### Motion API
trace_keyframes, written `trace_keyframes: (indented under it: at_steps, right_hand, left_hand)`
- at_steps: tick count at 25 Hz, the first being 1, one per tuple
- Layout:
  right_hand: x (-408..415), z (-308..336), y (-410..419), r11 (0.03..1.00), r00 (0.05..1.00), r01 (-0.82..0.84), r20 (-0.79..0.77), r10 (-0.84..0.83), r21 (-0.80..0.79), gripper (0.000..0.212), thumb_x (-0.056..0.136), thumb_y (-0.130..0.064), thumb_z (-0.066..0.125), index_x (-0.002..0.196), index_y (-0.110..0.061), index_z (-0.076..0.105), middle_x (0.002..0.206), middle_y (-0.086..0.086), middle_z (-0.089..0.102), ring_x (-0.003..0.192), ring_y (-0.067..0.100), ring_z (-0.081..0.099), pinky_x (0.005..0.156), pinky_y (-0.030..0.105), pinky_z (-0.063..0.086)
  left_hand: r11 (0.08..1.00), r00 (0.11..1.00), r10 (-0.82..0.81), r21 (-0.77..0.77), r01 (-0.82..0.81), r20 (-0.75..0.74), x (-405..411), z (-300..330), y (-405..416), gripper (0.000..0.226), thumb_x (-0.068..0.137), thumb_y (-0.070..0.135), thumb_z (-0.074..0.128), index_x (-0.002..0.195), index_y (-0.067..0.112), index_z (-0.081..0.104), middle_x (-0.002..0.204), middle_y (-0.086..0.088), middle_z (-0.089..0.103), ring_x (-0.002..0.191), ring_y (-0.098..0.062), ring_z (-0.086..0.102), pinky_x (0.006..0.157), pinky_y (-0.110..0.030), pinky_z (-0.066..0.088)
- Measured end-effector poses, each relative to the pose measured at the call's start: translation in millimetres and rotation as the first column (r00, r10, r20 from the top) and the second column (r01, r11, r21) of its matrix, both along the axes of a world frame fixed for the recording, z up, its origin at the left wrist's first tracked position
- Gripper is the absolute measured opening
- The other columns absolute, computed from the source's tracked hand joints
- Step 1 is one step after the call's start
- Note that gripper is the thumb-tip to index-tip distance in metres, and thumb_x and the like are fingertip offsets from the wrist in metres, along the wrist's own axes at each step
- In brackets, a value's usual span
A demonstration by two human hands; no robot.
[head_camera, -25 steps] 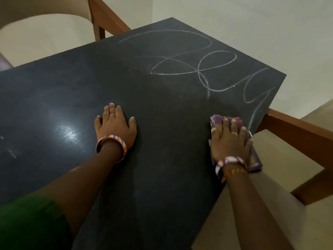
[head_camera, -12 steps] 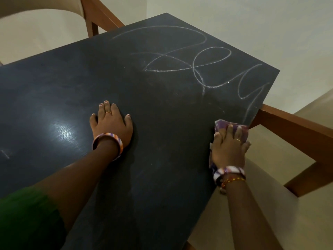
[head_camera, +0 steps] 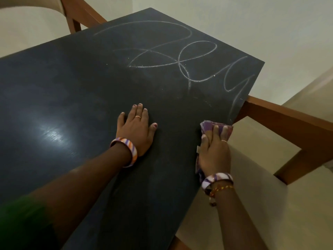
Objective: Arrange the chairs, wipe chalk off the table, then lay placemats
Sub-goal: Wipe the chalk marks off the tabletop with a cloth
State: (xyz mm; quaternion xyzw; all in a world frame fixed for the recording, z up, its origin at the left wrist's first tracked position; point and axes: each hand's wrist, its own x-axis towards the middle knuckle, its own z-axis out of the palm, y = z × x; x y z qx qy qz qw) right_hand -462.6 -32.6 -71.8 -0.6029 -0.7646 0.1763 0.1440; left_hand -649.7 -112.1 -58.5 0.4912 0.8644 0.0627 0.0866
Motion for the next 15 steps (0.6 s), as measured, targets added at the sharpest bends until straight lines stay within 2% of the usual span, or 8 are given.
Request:
trace_keyframes:
  at_steps: [2,5,7,11,13,15]
  right_hand:
    - [-4.4,2.8,26.9,0.999,1.0,0.01,-0.009,-0.01,0.031,0.051,0.102,-0.032,0.03,0.149,-0.017,0.02,0.159,0.007,0.004,0.139,0.033,0.028,0.111,0.042,0.029]
    - [-11.3,14.0,92.6,0.997,0.991,0.067,-0.113,-0.07,-0.025,0.046,0.102,-0.029,0.031,0.146,-0.015,0.03,0.156,0.01,0.019,0.136,0.035,0.033,0.109,0.045,0.031]
    - [-10.1,15.9,84.8,0.998,0.99,0.064,-0.12,-0.067,-0.027,0.044,0.102,-0.027,0.032,0.145,-0.015,0.033,0.154,0.01,0.024,0.136,0.033,0.035,0.109,0.044,0.033]
    - [5.2,6.2,4.8,1.0,0.998,-0.021,-0.06,0.021,0.013,0.049,0.102,-0.027,0.033,0.149,-0.016,0.022,0.158,0.004,0.009,0.142,0.027,0.024,0.11,0.034,0.029]
    - [3.5,7.1,22.3,0.999,0.999,-0.037,-0.006,0.037,0.04,0.046,0.102,-0.025,0.033,0.147,-0.015,0.028,0.158,0.007,0.014,0.139,0.029,0.029,0.108,0.035,0.033]
    - [-3.4,13.3,70.0,0.999,0.999,-0.016,-0.048,0.017,0.029,0.04,0.102,-0.023,0.034,0.139,-0.012,0.039,0.154,0.011,0.024,0.131,0.034,0.04,0.103,0.041,0.039]
  left_hand:
    - [1.0,1.0,0.025,-0.015,-0.025,0.001,1.9,-2.8,6.7,0.062,0.098,0.045,0.021,0.148,0.012,0.009,0.157,-0.006,0.003,0.145,-0.019,0.0,0.116,-0.045,0.003]
    - [0.999,0.999,0.043,-0.007,-0.044,-0.027,0.2,-5.7,7.0,0.061,0.098,0.045,0.022,0.148,0.012,0.012,0.157,-0.005,0.006,0.145,-0.018,0.003,0.115,-0.045,0.004]
    - [0.999,0.998,0.052,0.005,-0.051,-0.023,2.1,-5.7,5.1,0.06,0.098,0.045,0.023,0.148,0.013,0.013,0.157,-0.004,0.008,0.145,-0.018,0.004,0.116,-0.044,0.004]
    - [0.998,0.998,0.058,0.016,-0.058,-0.002,3.0,-4.2,5.4,0.061,0.097,0.045,0.023,0.148,0.014,0.013,0.157,-0.004,0.008,0.145,-0.017,0.004,0.116,-0.043,0.004]
    - [0.998,0.998,0.062,0.015,-0.062,-0.005,3.7,-4.5,5.5,0.061,0.098,0.045,0.023,0.148,0.014,0.012,0.157,-0.004,0.007,0.145,-0.017,0.004,0.116,-0.042,0.003]
    - [0.998,0.998,0.064,0.016,-0.064,-0.013,3.1,-5.8,5.7,0.06,0.098,0.045,0.023,0.148,0.014,0.013,0.157,-0.003,0.007,0.145,-0.017,0.005,0.116,-0.042,0.003]
